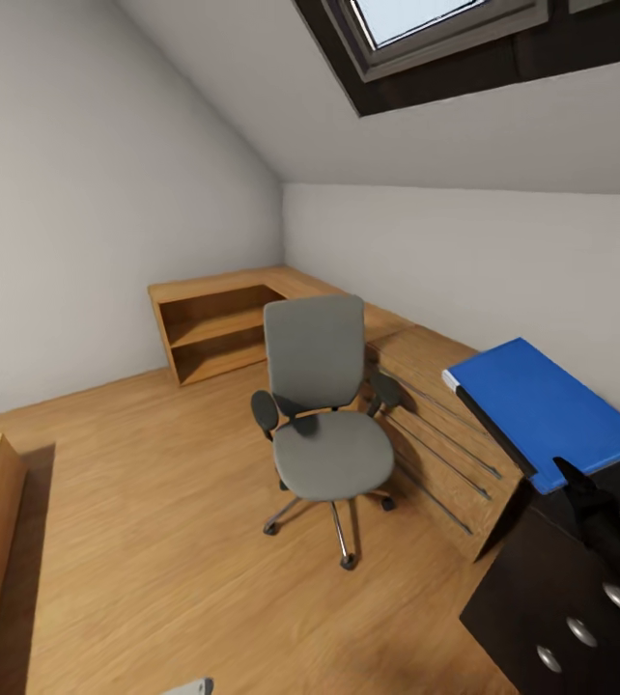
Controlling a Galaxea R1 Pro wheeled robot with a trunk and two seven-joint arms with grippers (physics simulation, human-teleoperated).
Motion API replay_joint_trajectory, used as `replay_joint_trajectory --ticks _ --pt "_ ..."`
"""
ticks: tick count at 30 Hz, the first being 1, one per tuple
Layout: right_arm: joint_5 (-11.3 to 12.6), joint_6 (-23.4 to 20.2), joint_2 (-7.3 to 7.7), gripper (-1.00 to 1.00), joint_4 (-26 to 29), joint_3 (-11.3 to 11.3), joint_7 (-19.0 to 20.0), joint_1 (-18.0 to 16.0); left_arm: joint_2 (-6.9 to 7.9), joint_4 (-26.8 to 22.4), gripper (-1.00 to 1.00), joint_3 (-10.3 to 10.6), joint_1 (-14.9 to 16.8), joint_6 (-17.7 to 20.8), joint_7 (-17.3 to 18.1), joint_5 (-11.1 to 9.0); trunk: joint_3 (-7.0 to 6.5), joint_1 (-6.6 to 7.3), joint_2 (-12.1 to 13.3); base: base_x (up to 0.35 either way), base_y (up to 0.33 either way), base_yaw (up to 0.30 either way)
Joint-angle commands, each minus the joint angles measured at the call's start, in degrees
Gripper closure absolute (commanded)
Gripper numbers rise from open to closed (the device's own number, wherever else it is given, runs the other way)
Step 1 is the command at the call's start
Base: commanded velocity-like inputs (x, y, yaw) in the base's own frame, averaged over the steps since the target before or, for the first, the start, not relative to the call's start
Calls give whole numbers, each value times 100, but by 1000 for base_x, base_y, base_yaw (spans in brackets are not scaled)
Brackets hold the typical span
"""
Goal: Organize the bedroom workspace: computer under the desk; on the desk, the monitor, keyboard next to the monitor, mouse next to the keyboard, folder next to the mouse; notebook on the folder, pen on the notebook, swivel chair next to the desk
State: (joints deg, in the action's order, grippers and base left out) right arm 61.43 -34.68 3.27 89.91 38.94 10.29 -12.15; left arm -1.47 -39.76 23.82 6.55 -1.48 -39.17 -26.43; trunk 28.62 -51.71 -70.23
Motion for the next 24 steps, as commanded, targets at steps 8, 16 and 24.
replay_joint_trajectory --ticks 8,16,24 --pt "10 -36 -1 100 0 17 10 -6 -10 44 -100 31 5 -19 -38 -40 -138 176 319 0 0 -275" --pt "11 -26 -1 100 -6 32 8 -6 -11 47 -100 27 5 -19 -38 -40 -282 352 640 0 0 -276" --pt "5 -2 3 100 -28 35 8 -6 -11 47 -100 26 5 -19 -38 -43 -425 528 961 0 0 -276"
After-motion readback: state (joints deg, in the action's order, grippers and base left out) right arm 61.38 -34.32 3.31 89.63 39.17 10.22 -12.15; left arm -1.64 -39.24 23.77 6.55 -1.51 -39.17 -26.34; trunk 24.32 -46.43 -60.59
